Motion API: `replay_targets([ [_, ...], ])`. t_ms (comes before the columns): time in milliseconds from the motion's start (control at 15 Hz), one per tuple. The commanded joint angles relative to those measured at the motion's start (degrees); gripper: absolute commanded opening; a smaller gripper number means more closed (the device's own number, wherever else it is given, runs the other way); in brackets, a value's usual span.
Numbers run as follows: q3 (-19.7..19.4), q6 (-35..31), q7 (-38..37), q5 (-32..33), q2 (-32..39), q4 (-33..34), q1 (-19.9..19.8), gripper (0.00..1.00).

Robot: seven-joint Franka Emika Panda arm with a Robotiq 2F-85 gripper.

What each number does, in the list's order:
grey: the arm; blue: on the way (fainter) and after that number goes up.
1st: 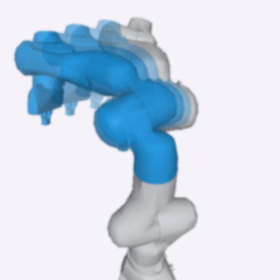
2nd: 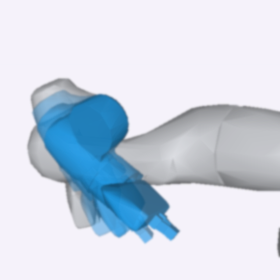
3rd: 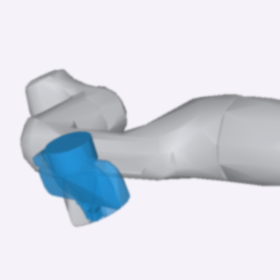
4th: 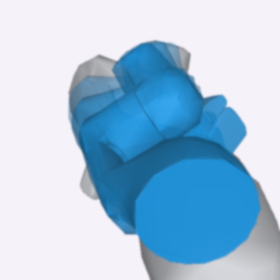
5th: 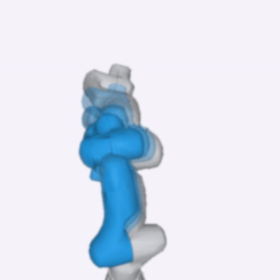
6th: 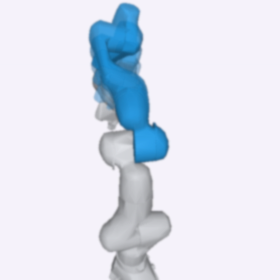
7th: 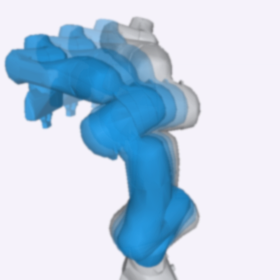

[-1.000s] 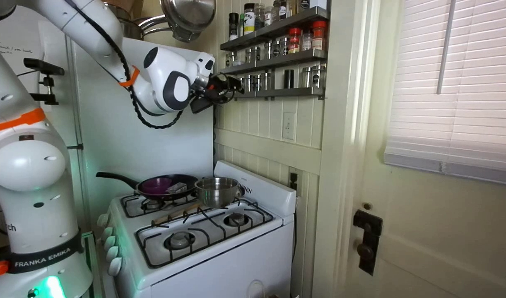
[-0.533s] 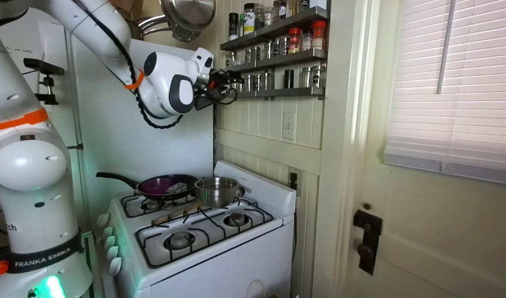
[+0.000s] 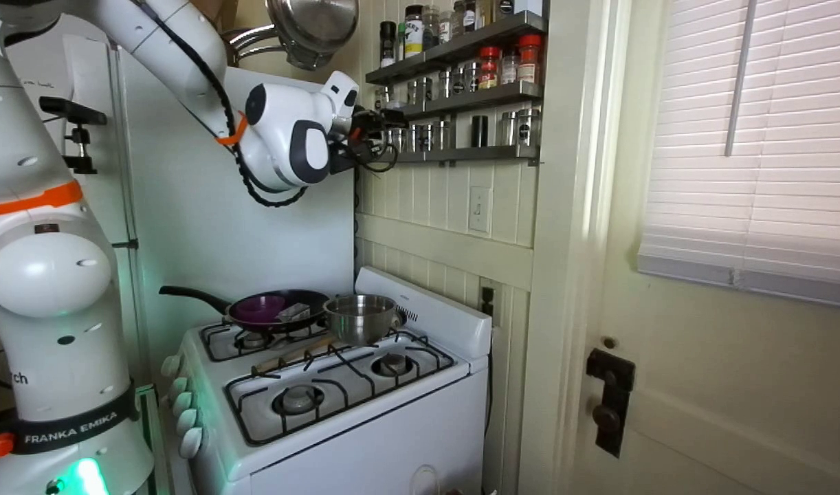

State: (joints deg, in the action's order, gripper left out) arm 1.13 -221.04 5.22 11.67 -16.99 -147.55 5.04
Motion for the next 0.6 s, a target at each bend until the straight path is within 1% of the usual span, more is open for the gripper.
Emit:
replay_targets([
  [0, 0.11, -4.39, -3.40, -1.83, 4.89, 4.41, 0.26, 1.00],
  [333, 0.42, -6.96, -5.21, -4.29, 9.93, 8.73, -0.37, 1.00],
  [533, 0.54, -7.57, -4.15, -4.83, 12.83, 11.09, -0.83, 1.00],
])
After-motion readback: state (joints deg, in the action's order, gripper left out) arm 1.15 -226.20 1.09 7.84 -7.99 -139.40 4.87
